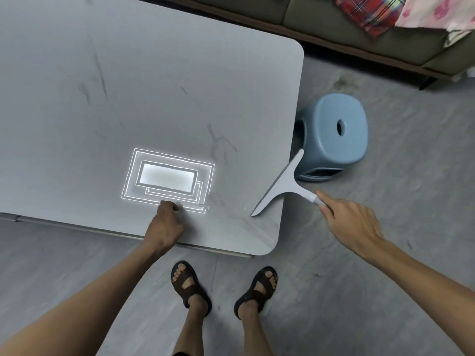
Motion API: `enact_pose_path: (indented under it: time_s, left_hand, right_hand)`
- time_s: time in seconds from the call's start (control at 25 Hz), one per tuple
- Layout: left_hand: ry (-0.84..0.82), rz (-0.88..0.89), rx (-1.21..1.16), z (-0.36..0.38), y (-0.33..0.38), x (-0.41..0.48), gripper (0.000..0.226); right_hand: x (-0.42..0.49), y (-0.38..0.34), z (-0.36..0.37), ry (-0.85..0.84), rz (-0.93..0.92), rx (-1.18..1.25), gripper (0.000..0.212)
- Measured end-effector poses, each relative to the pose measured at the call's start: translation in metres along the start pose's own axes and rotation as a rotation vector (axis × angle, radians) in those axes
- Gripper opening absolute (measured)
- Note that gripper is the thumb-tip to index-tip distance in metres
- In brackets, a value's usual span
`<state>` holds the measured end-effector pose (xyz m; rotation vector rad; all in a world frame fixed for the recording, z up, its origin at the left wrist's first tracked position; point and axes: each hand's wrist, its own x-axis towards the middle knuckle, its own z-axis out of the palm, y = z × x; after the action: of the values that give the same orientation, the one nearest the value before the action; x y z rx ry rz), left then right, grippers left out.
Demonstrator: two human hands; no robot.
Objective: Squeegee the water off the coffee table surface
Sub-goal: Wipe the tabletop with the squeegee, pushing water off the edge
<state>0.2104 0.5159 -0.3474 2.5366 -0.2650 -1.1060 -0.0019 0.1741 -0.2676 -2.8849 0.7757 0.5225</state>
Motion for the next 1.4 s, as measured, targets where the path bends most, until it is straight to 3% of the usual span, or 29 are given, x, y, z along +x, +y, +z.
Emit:
enact_pose_path:
  time_s: [0.16,0.32,0.52,0.68,1.12,1.4]
  left_hand:
    - [0.108,-0.070,-0.077,-0.011,-0.017,-0.012,0.039]
    - [0.229,-0.141,-0.139,-0.027,-0.051,-0.019,0.039]
    - [0.209,-0.154,-0.130,-0.031,-0.073,-0.024,0.040]
    - [0.120,-0.089,-0.085,-0.016,-0.067,-0.027,0.043]
    - [-0.030,0.095,-0.009,0.041,0.026,-0.032,0.045]
    - [-0.063,0.142,0.000,0.052,0.048,-0.036,0.049]
  right_hand:
    - [0.007,-0.062,-0.014,0.045,-0.211,0.091,0.044]
    - [0.024,-0.159,0.007,-0.087,-0.528,0.100,0.044]
    - [0.026,-0.227,0.042,-0.143,-0.730,0.062,0.045]
    - [0.023,-0.201,0.056,-0.128,-0.667,0.049,0.044]
    - [-0.037,0.015,0.034,0.002,-0.314,-0.051,0.041]
    - [-0.056,0.054,0.008,0.007,-0.244,-0.113,0.038]
